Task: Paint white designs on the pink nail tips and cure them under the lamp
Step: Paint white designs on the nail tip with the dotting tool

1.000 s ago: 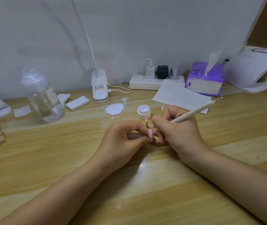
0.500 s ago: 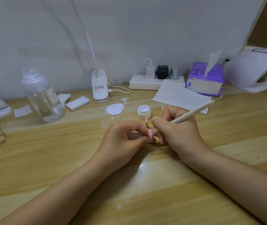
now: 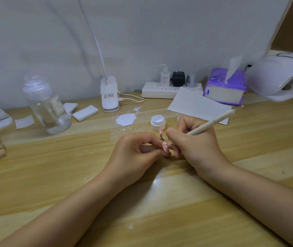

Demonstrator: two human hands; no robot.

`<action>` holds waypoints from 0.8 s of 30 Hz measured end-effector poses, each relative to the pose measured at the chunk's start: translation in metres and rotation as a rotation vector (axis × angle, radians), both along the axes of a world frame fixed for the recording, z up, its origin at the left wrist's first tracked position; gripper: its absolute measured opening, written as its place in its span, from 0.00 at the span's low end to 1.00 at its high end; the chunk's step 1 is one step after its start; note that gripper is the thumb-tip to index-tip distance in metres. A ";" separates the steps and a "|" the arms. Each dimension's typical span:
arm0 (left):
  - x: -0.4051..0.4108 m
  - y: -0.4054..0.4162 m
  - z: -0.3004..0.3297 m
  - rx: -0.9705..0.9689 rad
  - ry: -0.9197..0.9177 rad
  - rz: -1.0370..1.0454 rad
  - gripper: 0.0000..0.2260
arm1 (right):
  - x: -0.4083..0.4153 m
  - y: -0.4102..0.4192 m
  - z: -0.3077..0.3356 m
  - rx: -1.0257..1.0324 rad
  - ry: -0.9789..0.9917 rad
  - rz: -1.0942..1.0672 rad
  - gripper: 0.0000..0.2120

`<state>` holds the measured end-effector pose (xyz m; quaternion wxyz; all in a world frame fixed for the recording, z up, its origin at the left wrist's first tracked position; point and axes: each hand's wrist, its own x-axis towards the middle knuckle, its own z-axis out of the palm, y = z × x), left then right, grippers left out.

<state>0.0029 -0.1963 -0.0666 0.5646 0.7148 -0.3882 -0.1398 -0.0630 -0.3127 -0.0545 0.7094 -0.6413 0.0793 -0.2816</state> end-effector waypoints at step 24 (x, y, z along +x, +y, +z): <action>0.000 0.001 -0.001 0.005 0.014 -0.014 0.08 | 0.003 -0.002 -0.003 -0.005 0.002 -0.004 0.18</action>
